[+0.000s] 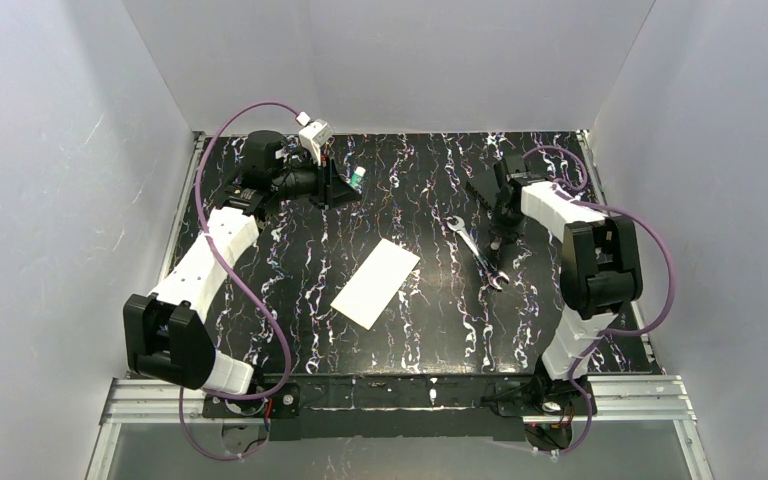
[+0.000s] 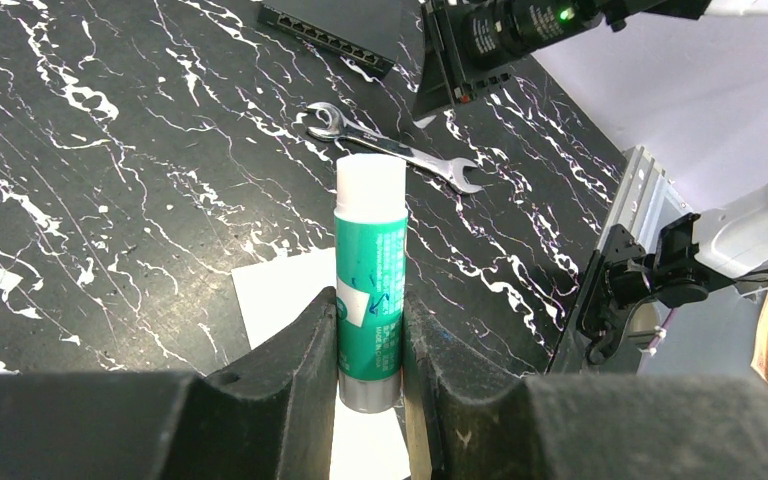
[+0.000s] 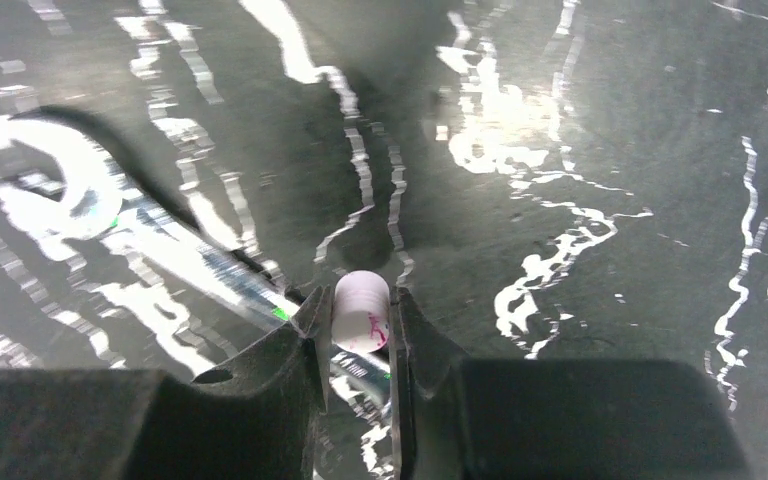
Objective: Place the letter into the envelope and seal it
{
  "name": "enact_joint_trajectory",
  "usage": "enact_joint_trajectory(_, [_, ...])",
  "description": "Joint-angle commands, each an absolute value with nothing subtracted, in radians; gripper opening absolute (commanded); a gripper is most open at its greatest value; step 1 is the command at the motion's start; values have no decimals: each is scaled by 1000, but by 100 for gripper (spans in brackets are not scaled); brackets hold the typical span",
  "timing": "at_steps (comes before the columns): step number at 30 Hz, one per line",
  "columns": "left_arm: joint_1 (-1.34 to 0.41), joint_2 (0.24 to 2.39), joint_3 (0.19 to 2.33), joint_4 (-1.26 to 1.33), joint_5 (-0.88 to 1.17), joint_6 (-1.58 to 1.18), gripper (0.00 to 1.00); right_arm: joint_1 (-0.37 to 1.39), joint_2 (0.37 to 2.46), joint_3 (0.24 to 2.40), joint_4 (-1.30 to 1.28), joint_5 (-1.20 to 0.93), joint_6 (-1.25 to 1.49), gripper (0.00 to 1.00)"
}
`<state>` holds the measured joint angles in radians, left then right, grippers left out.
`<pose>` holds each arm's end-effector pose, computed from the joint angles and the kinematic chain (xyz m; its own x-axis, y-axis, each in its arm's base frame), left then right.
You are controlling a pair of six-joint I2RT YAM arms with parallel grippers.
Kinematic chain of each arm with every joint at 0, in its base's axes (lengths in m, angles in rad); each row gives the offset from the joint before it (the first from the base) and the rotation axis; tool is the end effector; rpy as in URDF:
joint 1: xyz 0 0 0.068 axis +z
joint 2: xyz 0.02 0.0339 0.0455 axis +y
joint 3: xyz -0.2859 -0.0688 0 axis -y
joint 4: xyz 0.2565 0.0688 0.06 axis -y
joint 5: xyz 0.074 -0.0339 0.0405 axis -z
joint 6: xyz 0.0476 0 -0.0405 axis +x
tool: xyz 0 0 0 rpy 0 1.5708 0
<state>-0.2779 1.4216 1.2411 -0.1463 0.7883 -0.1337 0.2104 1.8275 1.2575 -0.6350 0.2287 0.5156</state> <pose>0.3201 -0.1264 0.3747 -0.4178 0.0215 -0.9083 0.7906 0.5011 -0.3519 0.3778 0.0696 0.1897 -0.8557 0.3083 -0.4156 0.3423 0.9396 -0.0078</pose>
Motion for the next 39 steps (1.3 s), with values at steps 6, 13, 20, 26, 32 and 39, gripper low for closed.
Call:
enact_joint_trajectory(6, [-301,1440,1262,-93,906,-123,0,213,1662,1314,-485,-477,553,1])
enact_joint_trajectory(13, [-357,1455,1263,-119,975,-53,0,310,1575,1238,-64,-809,834,1])
enact_joint_trajectory(20, [-363,1484,1339,-368,909,200,0,344,1573,1277,120,-901,1039,1])
enact_joint_trajectory(26, [-368,1498,1365,-405,902,218,0,383,1567,1294,137,-893,1078,1])
enact_joint_trajectory(32, [-384,1501,1365,-405,930,206,0,413,1583,1299,163,-876,1093,1])
enact_joint_trajectory(39, [-401,1503,1374,-402,946,188,0,441,1595,1304,196,-865,1121,1])
